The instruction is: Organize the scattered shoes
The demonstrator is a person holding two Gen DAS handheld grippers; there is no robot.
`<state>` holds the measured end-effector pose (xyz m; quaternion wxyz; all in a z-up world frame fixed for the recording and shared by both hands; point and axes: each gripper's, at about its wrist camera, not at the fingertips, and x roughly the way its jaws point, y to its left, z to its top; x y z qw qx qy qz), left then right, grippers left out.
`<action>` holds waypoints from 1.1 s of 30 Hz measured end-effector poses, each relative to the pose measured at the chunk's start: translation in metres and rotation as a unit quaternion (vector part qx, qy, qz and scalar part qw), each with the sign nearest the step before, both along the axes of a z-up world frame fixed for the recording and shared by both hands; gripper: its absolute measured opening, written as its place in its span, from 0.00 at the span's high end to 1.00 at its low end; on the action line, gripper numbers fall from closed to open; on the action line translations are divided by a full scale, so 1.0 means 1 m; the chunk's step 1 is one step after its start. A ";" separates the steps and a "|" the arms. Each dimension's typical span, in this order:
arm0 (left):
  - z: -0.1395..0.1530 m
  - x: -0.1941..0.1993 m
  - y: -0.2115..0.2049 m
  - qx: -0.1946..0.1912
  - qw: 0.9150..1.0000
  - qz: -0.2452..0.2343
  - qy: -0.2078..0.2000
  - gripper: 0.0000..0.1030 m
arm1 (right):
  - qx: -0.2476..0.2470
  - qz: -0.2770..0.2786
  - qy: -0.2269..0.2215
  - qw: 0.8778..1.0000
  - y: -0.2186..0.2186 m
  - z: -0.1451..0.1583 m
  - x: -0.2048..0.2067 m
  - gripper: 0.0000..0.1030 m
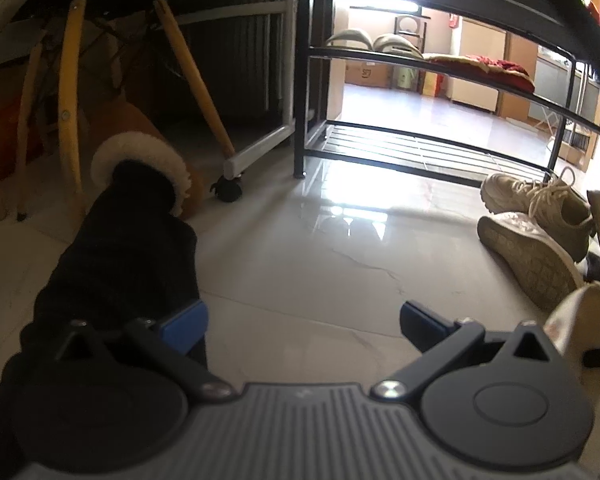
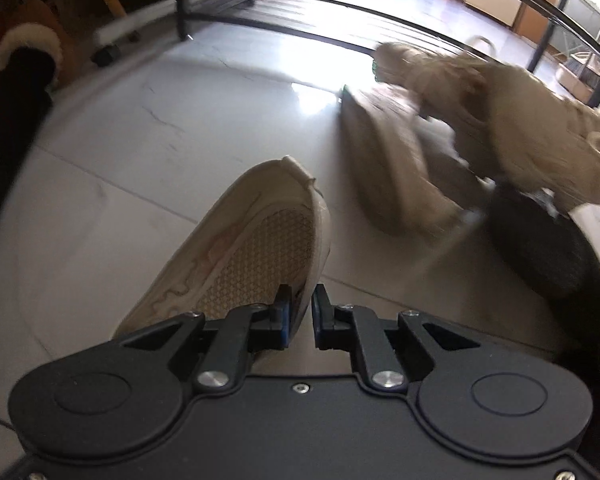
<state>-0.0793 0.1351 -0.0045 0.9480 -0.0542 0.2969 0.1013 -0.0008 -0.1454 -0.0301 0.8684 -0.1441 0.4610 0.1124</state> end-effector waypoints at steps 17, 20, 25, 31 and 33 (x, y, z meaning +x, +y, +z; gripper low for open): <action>-0.003 0.001 -0.020 0.053 0.998 -0.018 0.007 0.01 | 0.034 -0.025 -0.039 0.998 -0.026 0.007 0.027 0.90; -0.004 0.003 -0.022 0.057 0.998 -0.017 0.010 0.01 | 0.047 -0.035 -0.040 0.997 -0.024 0.006 0.032 0.90; -0.002 0.001 -0.022 0.059 0.998 -0.021 0.004 0.01 | 0.113 -0.083 -0.041 0.989 -0.036 0.025 0.022 0.28; -0.005 0.007 -0.017 0.031 0.999 -0.014 0.016 0.01 | 0.178 -0.142 -0.003 0.974 -0.057 0.031 -0.020 0.15; -0.007 0.007 -0.016 0.025 0.999 -0.016 0.018 0.01 | 0.188 -0.156 0.016 0.970 -0.059 0.024 -0.031 0.16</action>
